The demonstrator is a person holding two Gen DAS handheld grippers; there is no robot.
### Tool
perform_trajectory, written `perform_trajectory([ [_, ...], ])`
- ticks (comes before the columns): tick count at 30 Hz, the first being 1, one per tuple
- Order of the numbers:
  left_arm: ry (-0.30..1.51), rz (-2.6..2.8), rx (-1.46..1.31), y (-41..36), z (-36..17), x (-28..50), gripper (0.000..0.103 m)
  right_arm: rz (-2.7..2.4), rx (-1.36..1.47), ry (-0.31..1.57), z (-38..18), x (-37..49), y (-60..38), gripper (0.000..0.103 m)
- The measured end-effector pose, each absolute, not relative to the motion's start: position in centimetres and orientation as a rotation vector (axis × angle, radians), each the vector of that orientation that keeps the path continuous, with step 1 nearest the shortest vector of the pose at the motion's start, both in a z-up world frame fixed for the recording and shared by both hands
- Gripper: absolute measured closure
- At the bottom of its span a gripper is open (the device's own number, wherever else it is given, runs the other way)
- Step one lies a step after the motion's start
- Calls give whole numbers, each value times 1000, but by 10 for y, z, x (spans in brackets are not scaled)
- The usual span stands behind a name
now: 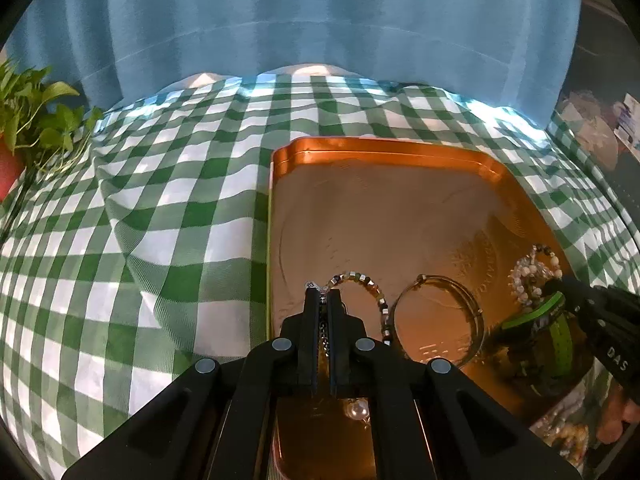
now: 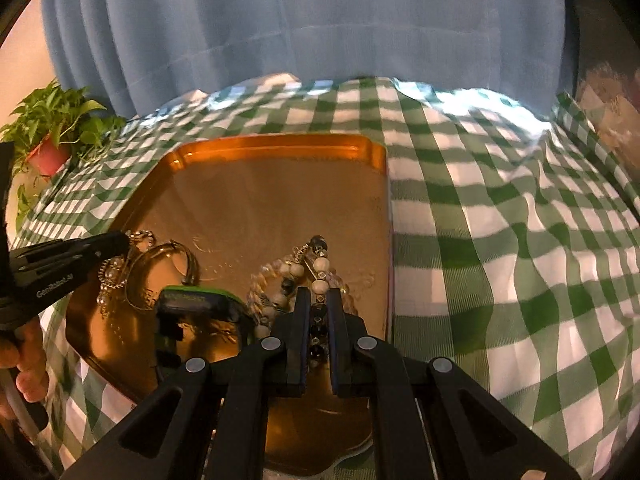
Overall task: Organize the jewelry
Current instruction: 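Open the left tool over the tray while the right tool releases its bracelet there, then withdraw both open tools and reach toward the remaining bead bracelets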
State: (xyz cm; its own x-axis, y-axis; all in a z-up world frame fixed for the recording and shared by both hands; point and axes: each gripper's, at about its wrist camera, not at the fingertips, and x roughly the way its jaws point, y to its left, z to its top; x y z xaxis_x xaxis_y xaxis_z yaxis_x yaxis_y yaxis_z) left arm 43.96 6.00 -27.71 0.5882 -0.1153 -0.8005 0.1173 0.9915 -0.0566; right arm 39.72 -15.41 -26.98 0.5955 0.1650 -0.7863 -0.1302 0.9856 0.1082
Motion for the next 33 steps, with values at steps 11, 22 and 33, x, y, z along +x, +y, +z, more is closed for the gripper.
perform_trajectory([
  [11,845,-67,74,50,-240,402,31,199,83,890,-249,377,-161,60],
  [22,737,-109,82,33,-172,292,27,225,72,746,-181,290,-156,56],
  [33,644,-173,21,31,-97,159,21,269,44,611,-105,164,-150,46],
])
